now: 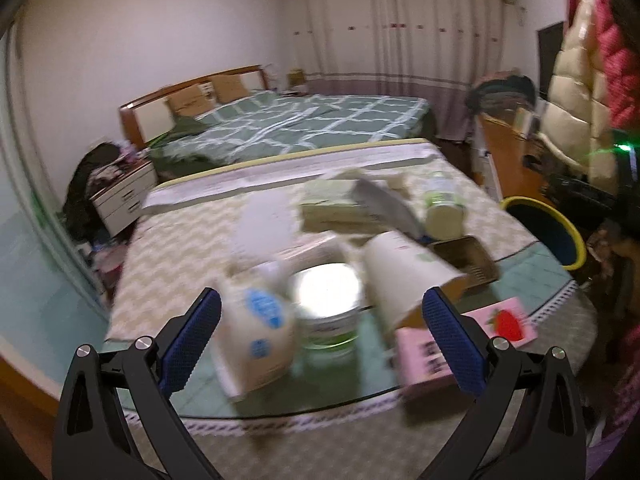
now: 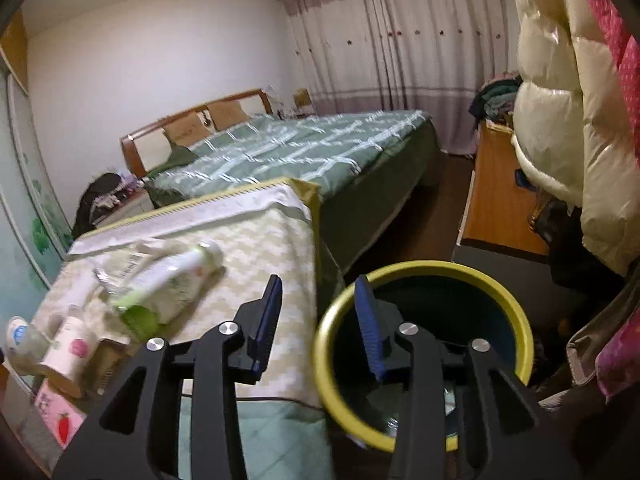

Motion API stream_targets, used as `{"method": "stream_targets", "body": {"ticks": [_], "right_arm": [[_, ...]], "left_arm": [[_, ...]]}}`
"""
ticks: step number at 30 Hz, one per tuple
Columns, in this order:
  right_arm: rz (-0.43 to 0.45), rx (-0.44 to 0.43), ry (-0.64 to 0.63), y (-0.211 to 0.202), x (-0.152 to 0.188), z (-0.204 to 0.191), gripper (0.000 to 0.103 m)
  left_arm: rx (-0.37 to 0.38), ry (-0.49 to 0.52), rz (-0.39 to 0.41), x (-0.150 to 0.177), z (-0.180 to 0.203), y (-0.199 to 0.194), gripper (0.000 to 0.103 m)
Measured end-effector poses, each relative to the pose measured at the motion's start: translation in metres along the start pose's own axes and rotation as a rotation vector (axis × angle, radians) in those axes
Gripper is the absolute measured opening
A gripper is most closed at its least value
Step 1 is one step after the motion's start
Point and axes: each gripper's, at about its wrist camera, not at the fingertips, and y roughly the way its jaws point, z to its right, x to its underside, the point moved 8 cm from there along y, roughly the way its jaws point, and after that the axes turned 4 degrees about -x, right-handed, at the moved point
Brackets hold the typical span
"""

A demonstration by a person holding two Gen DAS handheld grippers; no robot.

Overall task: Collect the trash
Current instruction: 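Carry the green bag over the yellow-rimmed bin and open the right gripper, then grasp the clear plastic cup with the left gripper and lift it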

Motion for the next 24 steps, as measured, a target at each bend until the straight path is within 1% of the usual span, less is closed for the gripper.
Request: {"method": "stream_targets", "body": {"ticks": [2, 3, 6, 9, 12, 14, 16, 21, 24], "right_arm": [[0.013, -0.016, -0.019, -0.005, -0.001, -0.015, 0.037], [0.015, -0.02, -0.025, -0.006, -0.001, -0.02, 0.038], [0.022, -0.035, -0.043, -0.01, -0.003, -0.033, 0.038], [0.019, -0.042, -0.05, -0.01, -0.004, -0.04, 0.039], [0.015, -0.042, -0.056, -0.009, -0.003, -0.044, 0.04], [0.013, -0.047, -0.054, -0.008, -0.002, -0.046, 0.04], [0.011, -0.051, -0.051, -0.007, -0.001, -0.046, 0.04], [0.007, -0.064, -0.041, -0.006, 0.001, -0.044, 0.041], [0.005, -0.065, -0.029, -0.004, 0.002, -0.04, 0.042]], "left_arm": [[-0.031, -0.01, -0.009, 0.005, -0.016, 0.001, 0.099], [-0.034, -0.014, -0.016, 0.008, -0.021, 0.003, 0.099], [-0.024, -0.029, -0.04, 0.017, -0.03, 0.007, 0.099], [-0.018, -0.045, -0.043, 0.02, -0.033, 0.009, 0.099], [0.037, -0.052, -0.022, 0.015, -0.023, 0.003, 0.099], [0.076, -0.035, 0.001, 0.01, -0.009, -0.003, 0.098], [0.092, -0.014, 0.013, 0.005, 0.004, -0.003, 0.096], [0.09, 0.002, -0.003, -0.003, 0.02, 0.013, 0.091], [0.075, 0.007, -0.028, -0.003, 0.022, 0.028, 0.085]]}}
